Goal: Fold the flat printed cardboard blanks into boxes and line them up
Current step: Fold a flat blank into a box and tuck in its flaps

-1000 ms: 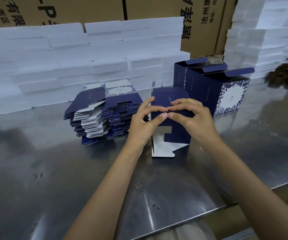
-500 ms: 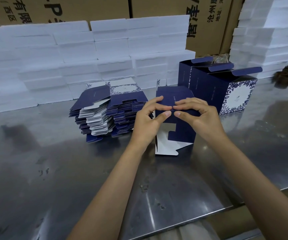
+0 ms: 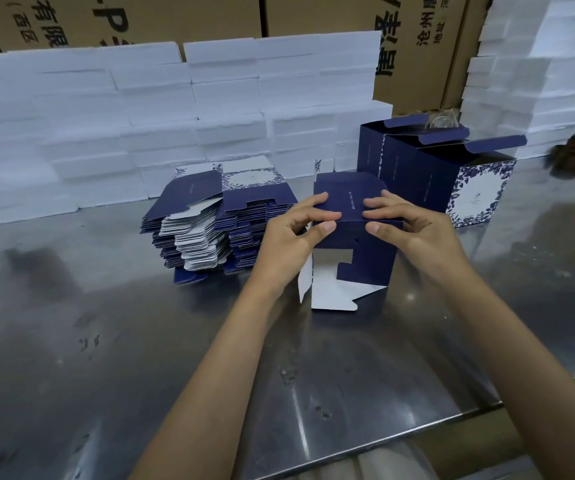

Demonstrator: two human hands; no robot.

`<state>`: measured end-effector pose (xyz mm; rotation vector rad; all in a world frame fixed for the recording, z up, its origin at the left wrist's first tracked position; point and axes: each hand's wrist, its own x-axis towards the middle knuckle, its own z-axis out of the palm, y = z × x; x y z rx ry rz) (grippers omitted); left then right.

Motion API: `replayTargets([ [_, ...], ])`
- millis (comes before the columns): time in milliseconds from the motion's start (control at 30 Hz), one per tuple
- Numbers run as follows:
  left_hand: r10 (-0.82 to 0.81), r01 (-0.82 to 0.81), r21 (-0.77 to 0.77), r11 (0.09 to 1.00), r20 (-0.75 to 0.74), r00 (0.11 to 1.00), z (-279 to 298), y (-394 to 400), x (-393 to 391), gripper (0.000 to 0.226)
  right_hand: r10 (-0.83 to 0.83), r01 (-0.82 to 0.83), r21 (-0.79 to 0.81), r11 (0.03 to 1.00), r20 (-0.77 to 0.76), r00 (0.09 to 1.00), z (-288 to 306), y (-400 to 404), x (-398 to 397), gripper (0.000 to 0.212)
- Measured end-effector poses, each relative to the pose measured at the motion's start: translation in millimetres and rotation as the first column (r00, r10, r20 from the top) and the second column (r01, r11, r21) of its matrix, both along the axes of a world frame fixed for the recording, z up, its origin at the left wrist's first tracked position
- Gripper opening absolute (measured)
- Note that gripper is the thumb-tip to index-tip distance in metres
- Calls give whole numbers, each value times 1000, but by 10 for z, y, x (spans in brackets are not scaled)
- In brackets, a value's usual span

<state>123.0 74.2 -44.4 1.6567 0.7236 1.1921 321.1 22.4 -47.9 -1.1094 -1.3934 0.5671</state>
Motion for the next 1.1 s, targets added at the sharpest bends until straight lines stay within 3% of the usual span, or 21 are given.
replayTargets([
  [233,-34,34,-18,999,-6,999,4,19,-53,22,50,-50,-8,999,-36,998,-46,21,51,23],
  [400,44,-42,50,998,-34,998,20,-8,-15,23,13,-16,-46,999,-71,997,-39,-18,15,26],
  [600,197,-197,82,977,11,980,-52,9,-31,26,-107,5,-301,954,-323,940,-369,-117,51,105],
  [667,235,-236,76,969,25,972,-82,9,15,27,-97,-28,-363,931,-323,941,-422,-118,94,114],
  [800,281,-283,38,958,60,958,-137,-29,112,29,-95,-57,-290,955,-483,870,-359,-136,71,79],
  [900,207,-203,-59,977,69,976,-185,-75,189,41,-100,-35,-215,976,-585,804,-244,-185,6,57],
  [1000,123,-115,-179,977,31,992,-220,-118,265,54,-131,61,-147,987,-539,832,-55,-175,-40,44],
  [1100,38,-40,-309,950,-10,999,-260,-187,326,41,-152,127,-94,987,-343,927,108,-159,-43,29],
])
